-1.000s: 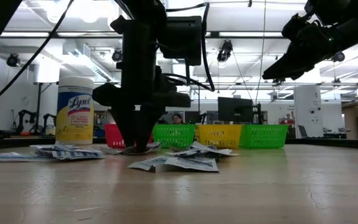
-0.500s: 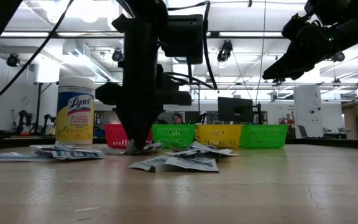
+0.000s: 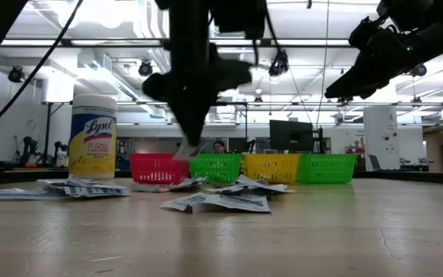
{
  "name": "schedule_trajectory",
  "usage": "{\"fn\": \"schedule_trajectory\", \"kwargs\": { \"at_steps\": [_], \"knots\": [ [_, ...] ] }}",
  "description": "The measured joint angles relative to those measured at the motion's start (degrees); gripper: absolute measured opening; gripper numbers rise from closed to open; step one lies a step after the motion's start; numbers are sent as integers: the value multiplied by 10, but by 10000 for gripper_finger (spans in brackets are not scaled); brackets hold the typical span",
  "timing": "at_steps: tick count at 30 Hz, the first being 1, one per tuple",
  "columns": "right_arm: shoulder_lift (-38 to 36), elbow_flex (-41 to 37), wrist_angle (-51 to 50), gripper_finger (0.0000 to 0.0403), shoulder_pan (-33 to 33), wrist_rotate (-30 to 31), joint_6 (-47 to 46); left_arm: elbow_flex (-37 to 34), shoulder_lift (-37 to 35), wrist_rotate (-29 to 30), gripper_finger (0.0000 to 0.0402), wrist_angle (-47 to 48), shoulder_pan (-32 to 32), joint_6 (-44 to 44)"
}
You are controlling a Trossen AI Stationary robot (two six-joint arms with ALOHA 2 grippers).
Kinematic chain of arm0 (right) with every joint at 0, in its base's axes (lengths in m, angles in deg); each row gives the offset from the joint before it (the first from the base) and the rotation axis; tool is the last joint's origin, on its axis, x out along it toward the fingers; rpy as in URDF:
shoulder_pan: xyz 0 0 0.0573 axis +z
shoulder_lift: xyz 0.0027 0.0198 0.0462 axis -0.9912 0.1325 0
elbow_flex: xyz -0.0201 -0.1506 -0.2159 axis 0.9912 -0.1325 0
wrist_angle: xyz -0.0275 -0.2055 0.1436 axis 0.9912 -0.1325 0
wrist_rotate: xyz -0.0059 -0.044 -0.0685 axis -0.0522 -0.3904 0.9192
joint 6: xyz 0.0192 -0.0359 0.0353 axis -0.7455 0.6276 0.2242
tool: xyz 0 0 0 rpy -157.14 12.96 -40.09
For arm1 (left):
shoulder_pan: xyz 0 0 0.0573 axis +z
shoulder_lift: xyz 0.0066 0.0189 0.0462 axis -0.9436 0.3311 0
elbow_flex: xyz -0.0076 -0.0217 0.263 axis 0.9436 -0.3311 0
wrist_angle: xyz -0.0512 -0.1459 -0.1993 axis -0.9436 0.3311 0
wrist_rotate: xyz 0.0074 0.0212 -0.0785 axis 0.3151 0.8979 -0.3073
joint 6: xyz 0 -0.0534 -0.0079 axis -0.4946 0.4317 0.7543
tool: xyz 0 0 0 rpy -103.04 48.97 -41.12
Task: Pick & Place First Aid Supplies
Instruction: Put the alcohol pad into the yellow bin
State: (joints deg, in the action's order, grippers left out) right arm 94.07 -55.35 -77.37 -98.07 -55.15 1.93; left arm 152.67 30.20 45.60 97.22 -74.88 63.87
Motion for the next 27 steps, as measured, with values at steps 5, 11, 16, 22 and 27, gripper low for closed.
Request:
{"fn": "schedule_trajectory", "kwargs": {
  "at_steps": [5,11,16,22,27],
  "knots": [
    [0,0,0,146,0,0,1,42,-16,-7,1,-27,6,-143],
    [0,0,0,146,0,0,2,49,-39,-116,1,-155,16,-320],
    [0,0,0,146,0,0,2,48,-42,-272,0,-266,33,-344],
    [0,0,0,146,0,0,5,47,-41,-431,0,-384,53,-337],
    [0,0,0,146,0,0,7,47,-41,-497,0,-464,60,-319]
  ]
}}
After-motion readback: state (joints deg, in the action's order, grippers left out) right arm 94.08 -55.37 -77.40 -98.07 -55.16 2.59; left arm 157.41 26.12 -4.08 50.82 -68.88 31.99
